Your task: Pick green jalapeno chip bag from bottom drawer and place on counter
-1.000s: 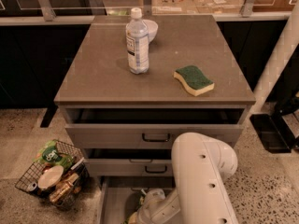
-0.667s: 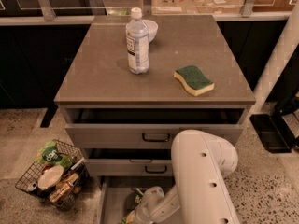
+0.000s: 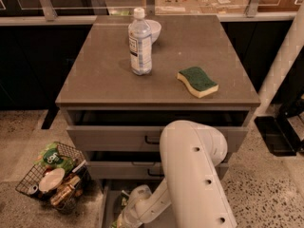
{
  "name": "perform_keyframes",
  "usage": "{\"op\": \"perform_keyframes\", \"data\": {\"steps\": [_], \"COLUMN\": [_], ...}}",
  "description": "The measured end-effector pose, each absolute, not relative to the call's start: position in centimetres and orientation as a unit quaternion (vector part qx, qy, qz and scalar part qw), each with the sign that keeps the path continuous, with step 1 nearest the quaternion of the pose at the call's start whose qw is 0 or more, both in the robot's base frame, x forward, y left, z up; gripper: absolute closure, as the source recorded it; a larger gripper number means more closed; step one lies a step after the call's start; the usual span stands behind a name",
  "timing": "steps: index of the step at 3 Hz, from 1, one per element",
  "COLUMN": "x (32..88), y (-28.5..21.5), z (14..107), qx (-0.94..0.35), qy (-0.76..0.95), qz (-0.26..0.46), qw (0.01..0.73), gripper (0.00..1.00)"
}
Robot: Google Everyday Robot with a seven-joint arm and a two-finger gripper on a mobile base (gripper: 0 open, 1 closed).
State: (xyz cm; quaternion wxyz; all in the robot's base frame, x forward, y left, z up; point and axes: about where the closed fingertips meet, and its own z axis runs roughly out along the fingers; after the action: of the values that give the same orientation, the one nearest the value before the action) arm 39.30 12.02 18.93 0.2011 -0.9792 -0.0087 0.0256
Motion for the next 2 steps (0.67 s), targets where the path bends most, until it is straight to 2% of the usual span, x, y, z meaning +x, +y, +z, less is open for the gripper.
{"op": "perform_keyframes", "data": {"steps": [2], "x": [38.6], "y": [16.6], "z": [25.2], "qx": [-0.982], "qy": [-0.076], "qz": [-0.013], "qw": [0.174], "gripper": [1.00]}}
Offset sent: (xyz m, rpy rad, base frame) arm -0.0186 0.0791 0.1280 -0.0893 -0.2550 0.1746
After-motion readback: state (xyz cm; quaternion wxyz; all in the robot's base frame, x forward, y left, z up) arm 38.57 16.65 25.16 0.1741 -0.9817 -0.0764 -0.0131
